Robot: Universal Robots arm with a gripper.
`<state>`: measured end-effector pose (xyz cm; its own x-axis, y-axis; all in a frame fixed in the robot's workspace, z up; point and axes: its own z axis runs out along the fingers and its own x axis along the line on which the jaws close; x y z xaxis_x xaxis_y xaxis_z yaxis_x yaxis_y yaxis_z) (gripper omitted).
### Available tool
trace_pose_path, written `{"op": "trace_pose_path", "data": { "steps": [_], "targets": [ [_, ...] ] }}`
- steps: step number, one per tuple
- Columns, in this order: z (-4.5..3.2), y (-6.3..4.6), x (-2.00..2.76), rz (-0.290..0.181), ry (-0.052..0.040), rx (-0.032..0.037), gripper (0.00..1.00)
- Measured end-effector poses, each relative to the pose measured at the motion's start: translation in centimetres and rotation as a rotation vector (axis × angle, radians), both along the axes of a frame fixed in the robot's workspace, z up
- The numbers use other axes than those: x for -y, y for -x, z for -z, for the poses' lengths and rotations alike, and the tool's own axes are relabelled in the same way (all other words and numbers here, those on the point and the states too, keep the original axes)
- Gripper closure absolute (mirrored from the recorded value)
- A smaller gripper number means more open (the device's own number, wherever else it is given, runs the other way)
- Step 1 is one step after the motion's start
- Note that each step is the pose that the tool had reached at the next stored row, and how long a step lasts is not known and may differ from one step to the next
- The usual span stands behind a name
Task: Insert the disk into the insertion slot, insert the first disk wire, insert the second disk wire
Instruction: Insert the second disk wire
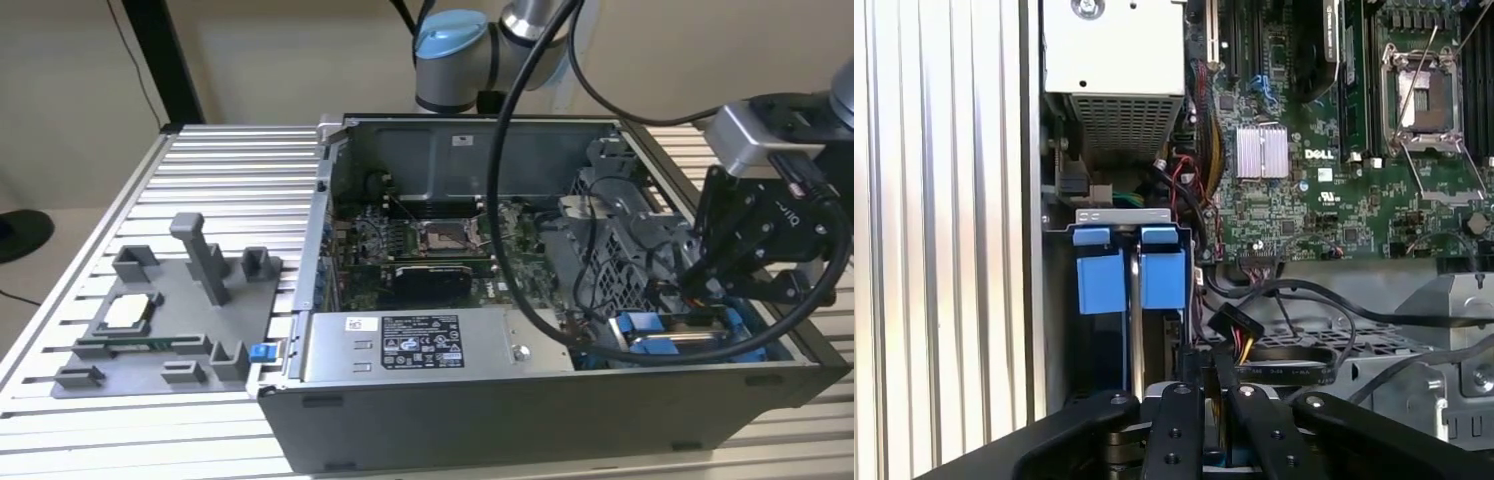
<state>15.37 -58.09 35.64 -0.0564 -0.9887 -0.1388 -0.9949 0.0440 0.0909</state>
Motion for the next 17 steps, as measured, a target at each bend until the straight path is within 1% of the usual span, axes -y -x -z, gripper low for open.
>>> {"op": "trace_pose_path", "data": {
  "steps": [6,10,17],
  "targets": [
    [0.26,0.00,0.34,0.000,0.0000,0.0017,1.00],
    [0.60,0.03,0.40,0.000,0.0002,0.0021,1.00],
    [0.90,0.05,0.52,0.000,0.0001,0.0027,1.00]
  ]
}}
